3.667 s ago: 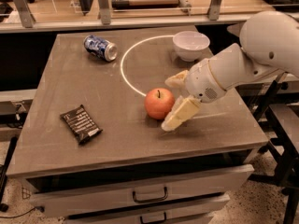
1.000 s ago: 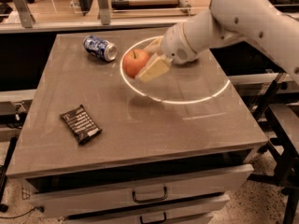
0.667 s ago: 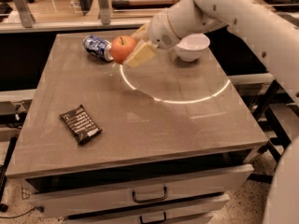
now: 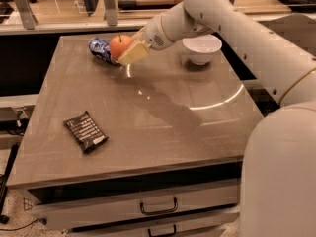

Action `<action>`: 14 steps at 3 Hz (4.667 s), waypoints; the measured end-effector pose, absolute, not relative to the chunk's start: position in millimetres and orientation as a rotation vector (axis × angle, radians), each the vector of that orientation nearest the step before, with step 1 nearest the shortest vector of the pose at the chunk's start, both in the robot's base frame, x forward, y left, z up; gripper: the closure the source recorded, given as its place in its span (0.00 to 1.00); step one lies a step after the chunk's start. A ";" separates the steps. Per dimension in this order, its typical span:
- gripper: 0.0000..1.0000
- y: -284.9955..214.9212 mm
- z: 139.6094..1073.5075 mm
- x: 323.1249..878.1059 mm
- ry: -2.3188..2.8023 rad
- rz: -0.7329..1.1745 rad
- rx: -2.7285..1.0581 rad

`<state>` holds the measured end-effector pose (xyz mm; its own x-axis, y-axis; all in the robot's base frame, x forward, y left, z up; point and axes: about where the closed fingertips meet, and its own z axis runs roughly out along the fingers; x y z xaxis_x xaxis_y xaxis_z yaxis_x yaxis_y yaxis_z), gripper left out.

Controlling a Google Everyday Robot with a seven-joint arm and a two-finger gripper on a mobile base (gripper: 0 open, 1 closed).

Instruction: Move apple near pepsi can

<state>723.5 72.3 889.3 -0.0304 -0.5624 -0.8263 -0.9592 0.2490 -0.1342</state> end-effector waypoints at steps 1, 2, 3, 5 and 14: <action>1.00 74.7 867.1 730.6 1.776 0.639 -1.345; 0.75 74.4 849.8 732.0 1.832 0.671 -1.297; 0.52 74.3 844.7 731.4 1.845 0.685 -1.281; 0.00 45.5 876.0 713.1 1.764 0.654 -1.302; 0.94 47.1 896.4 704.8 1.548 0.745 -1.352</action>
Offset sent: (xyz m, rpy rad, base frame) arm 0.0118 -0.0037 -0.0505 0.0343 0.1565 -0.1347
